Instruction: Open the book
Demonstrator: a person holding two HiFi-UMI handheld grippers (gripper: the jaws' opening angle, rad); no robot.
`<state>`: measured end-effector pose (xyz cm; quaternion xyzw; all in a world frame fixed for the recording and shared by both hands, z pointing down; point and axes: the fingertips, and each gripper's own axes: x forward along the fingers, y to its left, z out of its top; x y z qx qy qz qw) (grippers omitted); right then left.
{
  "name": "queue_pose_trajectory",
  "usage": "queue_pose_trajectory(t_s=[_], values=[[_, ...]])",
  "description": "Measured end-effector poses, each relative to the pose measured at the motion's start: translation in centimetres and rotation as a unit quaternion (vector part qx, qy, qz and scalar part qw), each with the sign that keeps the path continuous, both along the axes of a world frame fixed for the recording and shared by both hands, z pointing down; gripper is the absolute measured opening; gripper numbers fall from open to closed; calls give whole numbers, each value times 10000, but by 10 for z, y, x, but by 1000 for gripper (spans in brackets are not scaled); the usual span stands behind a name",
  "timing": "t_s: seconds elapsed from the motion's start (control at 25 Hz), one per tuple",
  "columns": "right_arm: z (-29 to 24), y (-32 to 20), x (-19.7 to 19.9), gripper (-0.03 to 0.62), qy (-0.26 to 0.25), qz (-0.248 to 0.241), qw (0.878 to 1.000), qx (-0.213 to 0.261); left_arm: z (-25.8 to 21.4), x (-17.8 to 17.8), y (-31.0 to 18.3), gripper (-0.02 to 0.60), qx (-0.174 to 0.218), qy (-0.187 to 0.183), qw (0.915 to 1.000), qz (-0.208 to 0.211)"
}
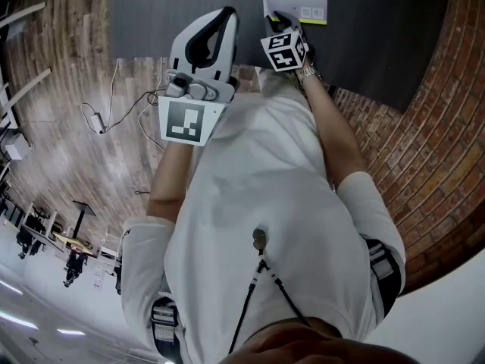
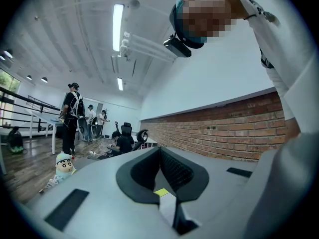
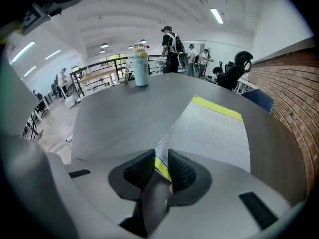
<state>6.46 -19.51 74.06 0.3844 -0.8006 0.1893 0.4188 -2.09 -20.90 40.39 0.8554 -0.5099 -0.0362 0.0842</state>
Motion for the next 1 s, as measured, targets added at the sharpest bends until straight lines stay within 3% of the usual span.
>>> queue_pose_trajectory(t_s=[0.36,1.0], values=[[-1,0,2,54,-144,35,9997,-178,-4,8,2,23,32,-31,9998,-174],[-24,-4,21,49,-835,78,9956,-427,-9,31,15,23,61,-74,9985,-537]])
